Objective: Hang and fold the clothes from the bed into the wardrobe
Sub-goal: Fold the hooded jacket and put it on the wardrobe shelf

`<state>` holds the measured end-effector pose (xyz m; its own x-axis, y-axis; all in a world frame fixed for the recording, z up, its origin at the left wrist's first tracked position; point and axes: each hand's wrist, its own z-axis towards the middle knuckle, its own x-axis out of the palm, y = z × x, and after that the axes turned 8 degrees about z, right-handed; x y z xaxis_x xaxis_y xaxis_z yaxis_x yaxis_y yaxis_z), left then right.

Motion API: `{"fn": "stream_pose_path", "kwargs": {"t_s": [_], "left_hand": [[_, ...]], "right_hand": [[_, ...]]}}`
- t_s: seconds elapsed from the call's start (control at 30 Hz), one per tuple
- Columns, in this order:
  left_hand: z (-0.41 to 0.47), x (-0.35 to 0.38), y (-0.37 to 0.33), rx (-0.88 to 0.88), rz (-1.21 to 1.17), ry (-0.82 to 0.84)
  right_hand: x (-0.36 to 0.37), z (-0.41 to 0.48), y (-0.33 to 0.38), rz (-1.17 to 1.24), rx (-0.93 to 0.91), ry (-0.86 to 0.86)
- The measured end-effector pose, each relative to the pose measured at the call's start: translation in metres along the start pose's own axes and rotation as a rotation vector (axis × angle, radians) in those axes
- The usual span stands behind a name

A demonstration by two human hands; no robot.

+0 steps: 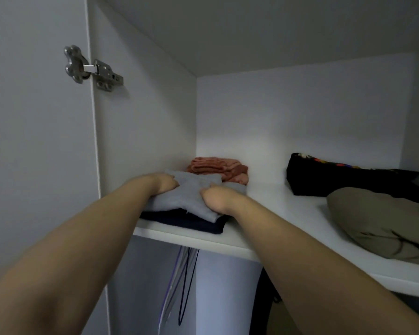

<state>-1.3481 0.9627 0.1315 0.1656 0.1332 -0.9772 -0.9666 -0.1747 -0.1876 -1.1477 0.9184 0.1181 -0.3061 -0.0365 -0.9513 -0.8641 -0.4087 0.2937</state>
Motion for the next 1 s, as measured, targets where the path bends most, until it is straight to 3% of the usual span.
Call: {"fn": "stream_pose_path", "kwargs": {"t_s": [0.07,0.17,0.33,0.43,0.5,0.57,0.67,0.73,0.77,0.9,1.0], "left_hand": [[-0.028,-0.006,-0.019,0.034,0.043,-0.208],[-0.078,0.011,-0.040,0.196,-0.106,-0.476],[-0.170,0.099,-0.066,0.481,-0.302,-0.877],[-0.221,0.146,-0.082,0.625,-0.486,-1.000],[-0.250,0.180,-0.097,0.744,-0.505,-1.059],[-0.270,0.214,-0.118,0.915,-0.505,-0.980],[-0.275,0.266,-0.155,0.986,-0.594,-0.531],[-0.265,0.299,-0.180,0.908,-0.605,-0.212],[-0.259,0.313,-0.192,0.886,-0.585,-0.131],[-0.236,0.344,-0.253,0.808,-0.372,-0.029],[-0.222,0.352,-0.307,0.692,-0.148,0.136]], "right_hand": [[-0.001,-0.006,0.006,-0.101,0.085,-0.003],[0.007,-0.041,0.009,-0.135,0.092,-0.045],[0.028,-0.144,-0.025,-0.054,0.014,-0.330],[0.043,-0.188,-0.054,-0.005,0.045,-0.512],[0.060,-0.215,-0.076,0.018,-0.042,-0.727],[0.081,-0.242,-0.099,0.039,-0.143,-0.974],[0.114,-0.277,-0.133,0.045,-0.147,-1.150],[0.135,-0.291,-0.164,0.080,-0.020,-1.105],[0.145,-0.297,-0.181,0.095,0.055,-1.074],[0.172,-0.313,-0.246,0.121,0.360,-0.978],[0.176,-0.316,-0.281,0.152,0.483,-0.910]]}}
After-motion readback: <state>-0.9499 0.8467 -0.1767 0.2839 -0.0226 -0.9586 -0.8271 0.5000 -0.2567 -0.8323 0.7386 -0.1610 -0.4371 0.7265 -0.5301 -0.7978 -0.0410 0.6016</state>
